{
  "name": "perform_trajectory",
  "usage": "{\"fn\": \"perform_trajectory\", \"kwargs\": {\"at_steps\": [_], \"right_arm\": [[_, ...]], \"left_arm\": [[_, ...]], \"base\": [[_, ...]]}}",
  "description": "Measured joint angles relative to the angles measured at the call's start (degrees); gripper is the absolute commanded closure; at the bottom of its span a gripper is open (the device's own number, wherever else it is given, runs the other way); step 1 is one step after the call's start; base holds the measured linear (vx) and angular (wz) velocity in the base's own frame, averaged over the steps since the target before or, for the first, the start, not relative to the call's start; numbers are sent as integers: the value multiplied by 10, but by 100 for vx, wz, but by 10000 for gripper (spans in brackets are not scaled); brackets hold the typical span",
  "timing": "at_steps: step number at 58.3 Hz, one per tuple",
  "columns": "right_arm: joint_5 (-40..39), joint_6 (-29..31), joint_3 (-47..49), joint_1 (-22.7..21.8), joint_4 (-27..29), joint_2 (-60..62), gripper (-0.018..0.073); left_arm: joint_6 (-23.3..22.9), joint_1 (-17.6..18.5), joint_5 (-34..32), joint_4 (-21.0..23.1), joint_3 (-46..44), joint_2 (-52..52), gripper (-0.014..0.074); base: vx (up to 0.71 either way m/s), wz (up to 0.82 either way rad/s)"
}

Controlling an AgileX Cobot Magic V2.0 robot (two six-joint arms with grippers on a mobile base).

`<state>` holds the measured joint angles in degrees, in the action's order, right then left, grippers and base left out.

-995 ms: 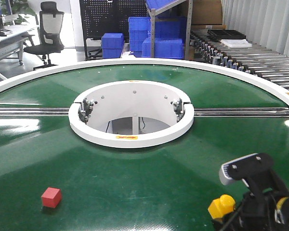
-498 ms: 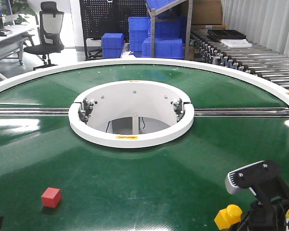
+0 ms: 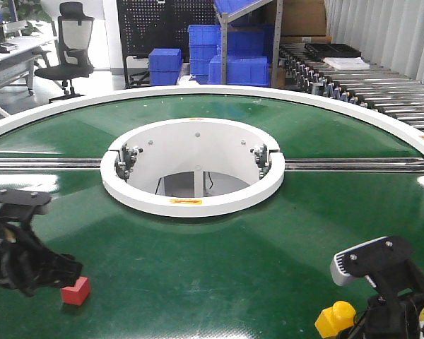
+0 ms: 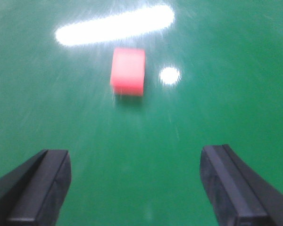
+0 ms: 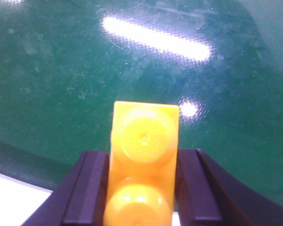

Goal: Pick red and yellow blocks into blue bin
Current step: 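Lower the left gripper onto the red cube and close it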

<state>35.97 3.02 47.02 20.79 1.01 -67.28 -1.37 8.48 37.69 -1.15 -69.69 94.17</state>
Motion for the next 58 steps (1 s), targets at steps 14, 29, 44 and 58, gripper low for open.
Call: {"fn": "perform_trajectory", "kwargs": {"at_steps": [14, 29, 44, 58], "right_arm": [[0, 0, 0, 0, 0, 0, 288], [0, 0, 0, 0, 0, 0, 288], [0, 0, 0, 0, 0, 0, 288], [0, 0, 0, 0, 0, 0, 288]], "left_arm": [[0, 0, -4, -17, -95, 133, -8], [0, 0, -11, -27, -152, 224, 22], [0, 0, -32, -28, -170, 272, 27], [0, 0, -30, -28, -174, 273, 154]], "base": [[0, 0], [0, 0], [0, 0], [0, 0]]}}
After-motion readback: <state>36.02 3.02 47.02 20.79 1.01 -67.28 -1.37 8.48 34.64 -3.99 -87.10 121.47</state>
